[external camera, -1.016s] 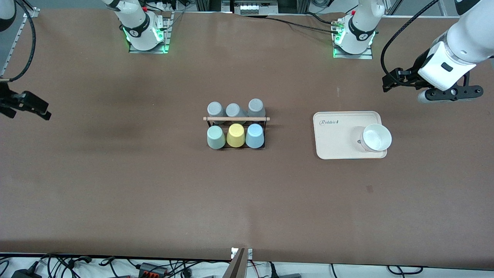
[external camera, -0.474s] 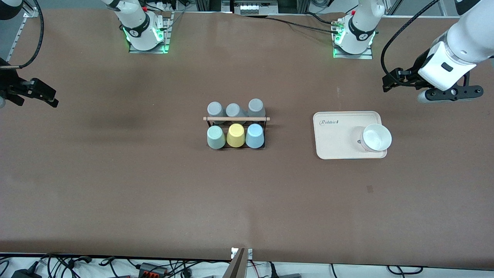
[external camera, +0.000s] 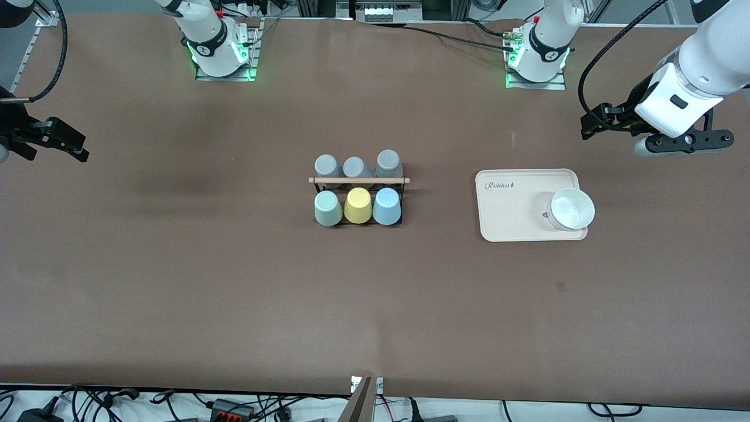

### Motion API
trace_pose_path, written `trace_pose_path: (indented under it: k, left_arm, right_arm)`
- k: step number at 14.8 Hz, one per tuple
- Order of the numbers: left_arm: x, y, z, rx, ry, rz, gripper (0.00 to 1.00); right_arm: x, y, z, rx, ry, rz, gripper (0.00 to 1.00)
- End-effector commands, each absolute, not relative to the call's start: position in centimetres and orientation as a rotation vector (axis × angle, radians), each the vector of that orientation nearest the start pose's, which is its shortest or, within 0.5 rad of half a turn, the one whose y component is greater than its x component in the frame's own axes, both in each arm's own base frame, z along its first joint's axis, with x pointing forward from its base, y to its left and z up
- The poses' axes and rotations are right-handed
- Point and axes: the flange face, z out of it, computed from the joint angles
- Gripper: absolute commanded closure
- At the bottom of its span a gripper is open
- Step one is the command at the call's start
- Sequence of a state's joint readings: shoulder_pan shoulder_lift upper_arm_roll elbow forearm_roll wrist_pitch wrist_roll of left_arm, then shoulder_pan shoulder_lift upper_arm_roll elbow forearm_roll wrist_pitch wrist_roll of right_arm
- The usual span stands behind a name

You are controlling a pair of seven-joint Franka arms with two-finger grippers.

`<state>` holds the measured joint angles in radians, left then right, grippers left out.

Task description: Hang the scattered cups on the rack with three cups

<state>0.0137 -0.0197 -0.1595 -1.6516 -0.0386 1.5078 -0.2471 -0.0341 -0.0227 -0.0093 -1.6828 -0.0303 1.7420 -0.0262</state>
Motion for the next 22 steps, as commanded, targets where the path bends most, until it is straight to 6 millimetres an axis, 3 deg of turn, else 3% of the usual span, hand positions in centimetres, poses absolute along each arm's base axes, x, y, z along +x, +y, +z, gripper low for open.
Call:
trace_pose_path:
  k: [1,9,20,22]
  left_arm:
    - [52.9,-8.1,59.9,-3.161,-0.132,0.211,0.0]
    - [52.9,-8.0,60.0,-3.161,-0.135,0.209,0.0]
    - [52.9,-8.0,60.0,-3.161,-0.135,0.209,0.0]
    - [52.9,-8.0,59.9,-3.161,-0.135,0.211,0.0]
  right_arm:
    - [55.6,-2.6,60.7,-3.168,-0.019,-0.132,0.0]
    - [55.4,-3.6,60.3,-3.169,0.017,-0.1,0.0]
    - [54.9,-3.3,60.7,-3.161,0.012,-0.105,0.0]
    - [54.8,-3.5,59.8,-3.147,0.021,-0.077,0.0]
